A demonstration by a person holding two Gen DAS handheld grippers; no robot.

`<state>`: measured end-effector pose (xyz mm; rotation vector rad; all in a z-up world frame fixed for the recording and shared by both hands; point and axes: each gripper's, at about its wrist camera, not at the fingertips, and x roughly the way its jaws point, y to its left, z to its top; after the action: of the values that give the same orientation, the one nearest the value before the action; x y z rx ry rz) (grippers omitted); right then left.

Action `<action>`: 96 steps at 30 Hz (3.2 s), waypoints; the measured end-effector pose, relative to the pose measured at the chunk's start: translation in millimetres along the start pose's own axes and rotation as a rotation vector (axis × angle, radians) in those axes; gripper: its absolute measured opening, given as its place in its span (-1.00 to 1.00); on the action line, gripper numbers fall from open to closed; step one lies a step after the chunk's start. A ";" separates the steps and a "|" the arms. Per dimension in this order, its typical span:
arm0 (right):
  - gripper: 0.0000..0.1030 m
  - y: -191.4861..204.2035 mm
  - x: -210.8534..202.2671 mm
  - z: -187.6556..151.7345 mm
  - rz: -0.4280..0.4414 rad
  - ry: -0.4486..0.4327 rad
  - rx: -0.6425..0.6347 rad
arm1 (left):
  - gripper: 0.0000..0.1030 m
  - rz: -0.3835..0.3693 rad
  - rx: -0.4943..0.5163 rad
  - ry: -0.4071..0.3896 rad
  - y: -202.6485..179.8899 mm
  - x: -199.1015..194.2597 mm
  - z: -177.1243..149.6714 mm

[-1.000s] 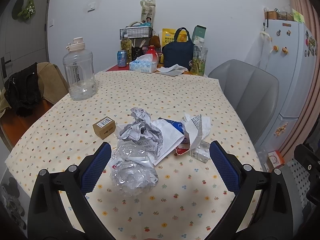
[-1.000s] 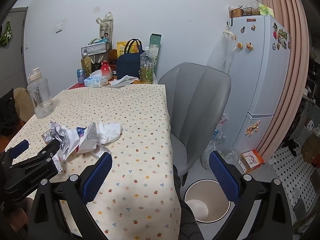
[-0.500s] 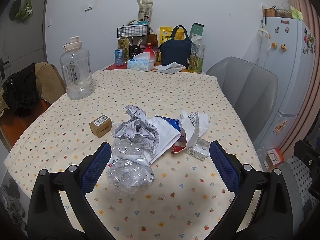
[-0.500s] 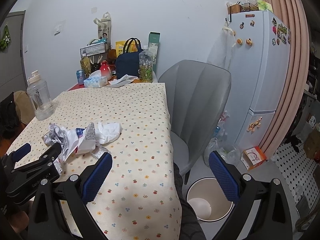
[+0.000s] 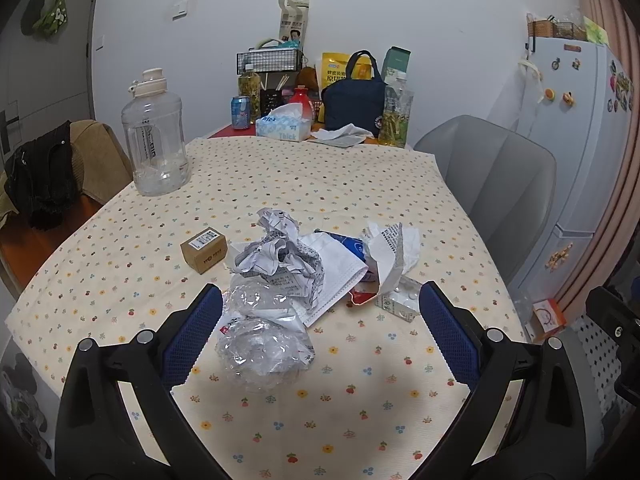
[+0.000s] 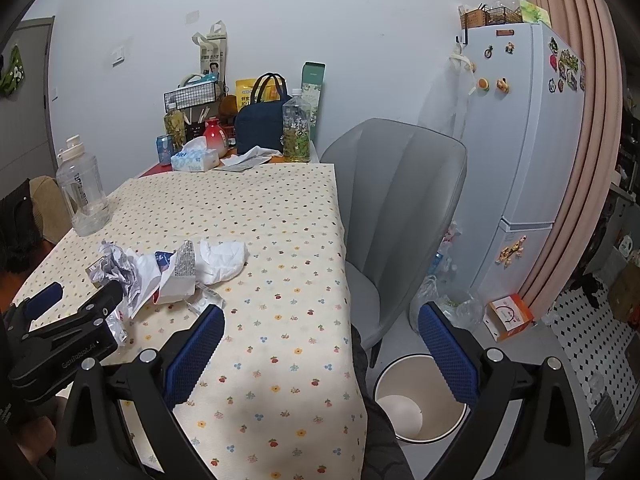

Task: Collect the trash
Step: 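Move the left gripper to the crumpled clear plastic bottle and close on it, then lift the bottle with the left gripper while the right gripper grasps crumpled paper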

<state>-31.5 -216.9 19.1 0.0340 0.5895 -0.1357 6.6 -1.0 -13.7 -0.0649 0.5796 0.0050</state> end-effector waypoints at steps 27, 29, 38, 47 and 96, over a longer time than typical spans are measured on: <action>0.82 50.7 47.8 -17.0 0.129 0.100 -0.060 | 0.89 0.071 -0.086 0.127 58.3 42.9 -31.0; 0.82 51.0 53.2 -19.8 0.135 0.112 -0.058 | 0.89 0.070 -0.082 0.142 57.6 48.6 -34.3; 0.81 46.2 70.8 -27.5 0.151 0.150 -0.040 | 0.89 0.072 -0.072 0.210 47.4 66.8 -39.2; 0.81 42.6 69.9 -27.1 0.155 0.146 -0.033 | 0.53 0.061 -0.097 0.256 46.1 71.3 -39.4; 0.17 220.7 105.9 3.4 0.423 0.206 -0.277 | 0.52 0.211 -0.308 0.161 184.6 76.9 -12.1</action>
<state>87.8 -11.1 -38.5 -0.0968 0.7891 0.3641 60.1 181.4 -77.0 -0.3058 0.7411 0.2971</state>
